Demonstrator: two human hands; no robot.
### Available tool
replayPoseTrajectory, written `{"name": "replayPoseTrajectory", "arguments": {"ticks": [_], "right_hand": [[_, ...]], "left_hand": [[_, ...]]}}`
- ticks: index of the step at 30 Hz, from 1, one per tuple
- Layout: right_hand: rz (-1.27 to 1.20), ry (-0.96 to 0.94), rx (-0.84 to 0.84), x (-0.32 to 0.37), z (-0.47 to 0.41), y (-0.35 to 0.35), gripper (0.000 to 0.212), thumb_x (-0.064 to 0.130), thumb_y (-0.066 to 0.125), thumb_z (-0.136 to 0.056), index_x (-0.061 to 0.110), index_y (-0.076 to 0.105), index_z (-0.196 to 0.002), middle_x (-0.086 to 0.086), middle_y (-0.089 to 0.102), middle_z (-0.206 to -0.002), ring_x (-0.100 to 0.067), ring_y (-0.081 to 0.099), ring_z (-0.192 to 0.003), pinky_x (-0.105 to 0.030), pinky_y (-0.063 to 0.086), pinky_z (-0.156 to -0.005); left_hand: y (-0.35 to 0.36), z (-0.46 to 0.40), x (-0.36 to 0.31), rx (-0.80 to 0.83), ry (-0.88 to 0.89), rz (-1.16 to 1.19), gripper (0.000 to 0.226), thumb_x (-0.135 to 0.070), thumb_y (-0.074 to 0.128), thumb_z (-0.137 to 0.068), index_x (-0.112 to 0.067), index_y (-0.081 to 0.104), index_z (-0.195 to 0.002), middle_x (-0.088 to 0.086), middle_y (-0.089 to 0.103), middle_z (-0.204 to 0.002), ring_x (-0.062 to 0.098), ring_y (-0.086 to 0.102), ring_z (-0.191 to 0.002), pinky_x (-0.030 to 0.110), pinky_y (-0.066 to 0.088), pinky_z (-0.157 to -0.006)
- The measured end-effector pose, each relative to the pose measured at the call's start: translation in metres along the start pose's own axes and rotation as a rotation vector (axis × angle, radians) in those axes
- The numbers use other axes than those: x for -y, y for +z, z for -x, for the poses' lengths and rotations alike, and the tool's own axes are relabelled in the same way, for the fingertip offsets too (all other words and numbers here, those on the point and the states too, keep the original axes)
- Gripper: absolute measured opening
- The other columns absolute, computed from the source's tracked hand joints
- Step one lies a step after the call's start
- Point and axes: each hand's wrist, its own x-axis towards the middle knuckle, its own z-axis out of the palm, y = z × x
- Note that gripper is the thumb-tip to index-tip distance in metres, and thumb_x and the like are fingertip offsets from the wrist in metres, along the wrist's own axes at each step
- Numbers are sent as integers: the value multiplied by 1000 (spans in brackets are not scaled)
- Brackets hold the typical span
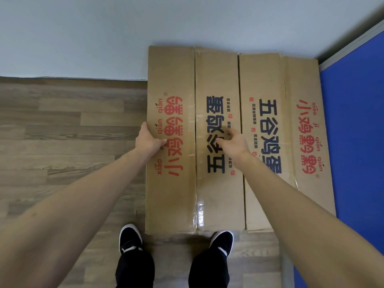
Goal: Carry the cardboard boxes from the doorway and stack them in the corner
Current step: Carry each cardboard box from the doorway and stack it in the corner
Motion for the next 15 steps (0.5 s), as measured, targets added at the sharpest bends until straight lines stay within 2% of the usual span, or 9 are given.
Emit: {"name": "replayPoseTrajectory", "arguments": {"ticks": [3, 6, 8, 10, 13, 15], "right_hand": [[-126, 119, 44, 17, 29, -16, 56, 20, 62, -100, 17, 42, -152, -6, 52, -150, -27, 47, -139, -47, 39, -115], [-114, 105, 37, 46, 67, -36, 53, 22, 60, -101, 17, 43, -151, -7, 53, -147, -29, 48, -137, -48, 43, -110], [-118, 87, 8, 68, 95, -49, 48, 23, 59, -102, 18, 47, -148, -6, 55, -142, -24, 58, -120, -41, 52, -97], [-131, 41, -16, 95, 132, -61, 43, 22, 60, -101, 17, 52, -143, -5, 60, -134, -19, 61, -107, -34, 53, -86], [-179, -19, -22, 130, 200, -71, 27, 19, 59, -101, 13, 59, -128, -5, 68, -114, -16, 65, -99, -31, 55, -84], [-200, -63, -22, 146, 256, -73, 10, 15, 57, -103, 13, 62, -111, -5, 70, -101, -14, 67, -87, -31, 57, -83]], "left_hand": [[-16, 19, -14, -14, -37, 10, 66, -16, 74, -89, -15, 43, -148, 9, 60, -139, 30, 58, -126, 48, 50, -105], [-41, 47, -36, -2, -23, 17, 54, -17, 69, -92, -16, 51, -143, 11, 64, -135, 31, 64, -117, 42, 56, -95], [-64, 73, -59, 47, 41, -19, 45, -15, 66, -94, -16, 57, -138, 10, 66, -129, 29, 66, -114, 36, 54, -89], [-95, 106, -82, 65, 110, -26, 33, -14, 63, -96, -17, 63, -128, 11, 67, -126, 30, 65, -115, 37, 54, -92], [-143, 163, -103, 64, 160, 24, 12, -16, 63, -96, -22, 66, -107, 10, 70, -119, 29, 68, -108, 45, 56, -97], [-175, 212, -109, 83, 182, 56, 11, -17, 62, -97, -20, 66, -108, 8, 71, -113, 27, 70, -101, 44, 58, -92]]}}
